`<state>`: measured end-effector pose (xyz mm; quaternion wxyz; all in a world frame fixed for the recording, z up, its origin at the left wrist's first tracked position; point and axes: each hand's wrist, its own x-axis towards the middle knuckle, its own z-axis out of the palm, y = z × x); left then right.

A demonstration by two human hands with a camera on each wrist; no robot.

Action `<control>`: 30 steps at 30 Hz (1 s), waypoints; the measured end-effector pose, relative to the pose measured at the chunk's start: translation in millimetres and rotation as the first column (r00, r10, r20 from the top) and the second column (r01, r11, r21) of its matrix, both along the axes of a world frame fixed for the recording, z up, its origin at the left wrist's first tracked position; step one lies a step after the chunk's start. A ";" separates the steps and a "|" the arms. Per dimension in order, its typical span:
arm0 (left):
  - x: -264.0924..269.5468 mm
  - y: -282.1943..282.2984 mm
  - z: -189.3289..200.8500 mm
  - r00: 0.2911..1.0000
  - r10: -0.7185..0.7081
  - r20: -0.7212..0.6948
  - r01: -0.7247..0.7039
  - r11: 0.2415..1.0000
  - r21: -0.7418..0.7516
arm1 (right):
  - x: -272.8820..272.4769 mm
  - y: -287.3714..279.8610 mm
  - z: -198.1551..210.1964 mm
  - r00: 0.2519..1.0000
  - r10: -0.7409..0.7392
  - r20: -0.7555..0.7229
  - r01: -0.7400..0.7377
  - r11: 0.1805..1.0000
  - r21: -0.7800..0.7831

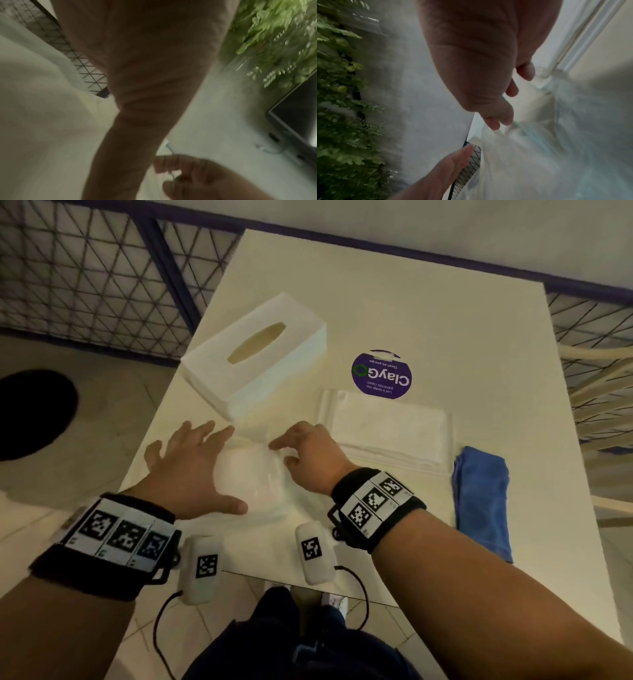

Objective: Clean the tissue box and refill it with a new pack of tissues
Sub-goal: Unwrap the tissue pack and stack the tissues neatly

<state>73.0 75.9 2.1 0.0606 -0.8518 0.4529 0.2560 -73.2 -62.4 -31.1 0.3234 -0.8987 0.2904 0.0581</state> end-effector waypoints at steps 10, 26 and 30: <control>-0.1 34.8 -36.2 1.000 -0.029 -0.003 0.029 0.999 -0.013 | 39.5 8.6 -4.5 0.941 0.037 -0.335 -0.064 0.996 -0.069; -0.3 43.8 -42.3 0.999 0.008 -0.034 -0.011 0.996 -0.086 | 43.3 12.3 25.7 0.948 -0.315 0.045 0.305 0.941 0.147; -1.4 44.6 -43.0 0.998 0.022 -0.056 -0.028 0.994 -0.104 | 36.6 8.6 20.6 0.824 -0.566 0.017 0.516 0.764 0.387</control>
